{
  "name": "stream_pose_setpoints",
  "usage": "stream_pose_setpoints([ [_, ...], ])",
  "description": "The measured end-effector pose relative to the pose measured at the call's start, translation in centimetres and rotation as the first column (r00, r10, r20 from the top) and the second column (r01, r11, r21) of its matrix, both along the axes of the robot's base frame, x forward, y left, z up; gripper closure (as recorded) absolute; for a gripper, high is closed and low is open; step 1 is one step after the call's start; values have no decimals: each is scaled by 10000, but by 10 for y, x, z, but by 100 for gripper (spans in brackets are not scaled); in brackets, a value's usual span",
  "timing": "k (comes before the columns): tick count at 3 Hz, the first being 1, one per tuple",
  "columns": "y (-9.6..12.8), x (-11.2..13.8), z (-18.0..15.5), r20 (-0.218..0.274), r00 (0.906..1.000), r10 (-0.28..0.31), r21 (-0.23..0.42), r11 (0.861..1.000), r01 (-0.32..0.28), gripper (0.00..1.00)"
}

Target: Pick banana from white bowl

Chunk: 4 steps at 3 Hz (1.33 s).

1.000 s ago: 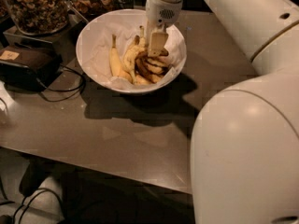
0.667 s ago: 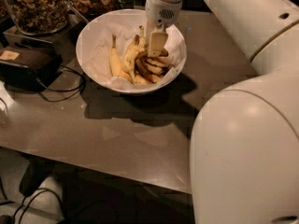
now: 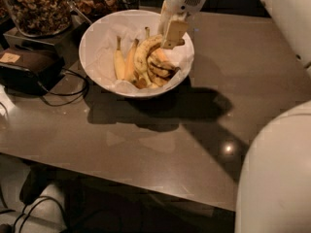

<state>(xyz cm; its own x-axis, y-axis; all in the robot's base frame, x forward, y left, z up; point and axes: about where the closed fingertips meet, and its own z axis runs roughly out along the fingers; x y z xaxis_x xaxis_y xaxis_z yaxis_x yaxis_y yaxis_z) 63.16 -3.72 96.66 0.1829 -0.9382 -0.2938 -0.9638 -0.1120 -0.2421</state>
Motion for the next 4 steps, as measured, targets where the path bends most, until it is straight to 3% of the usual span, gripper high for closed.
stream_pose_setpoints([
  [1,-5,-13,24,411,9990,159,427,9989,-176,100],
  [2,-3,-12,25,489,9987,160,520,9985,-185,100],
  [4,-5,-51,50,424,9980,-470,532,9976,447,100],
])
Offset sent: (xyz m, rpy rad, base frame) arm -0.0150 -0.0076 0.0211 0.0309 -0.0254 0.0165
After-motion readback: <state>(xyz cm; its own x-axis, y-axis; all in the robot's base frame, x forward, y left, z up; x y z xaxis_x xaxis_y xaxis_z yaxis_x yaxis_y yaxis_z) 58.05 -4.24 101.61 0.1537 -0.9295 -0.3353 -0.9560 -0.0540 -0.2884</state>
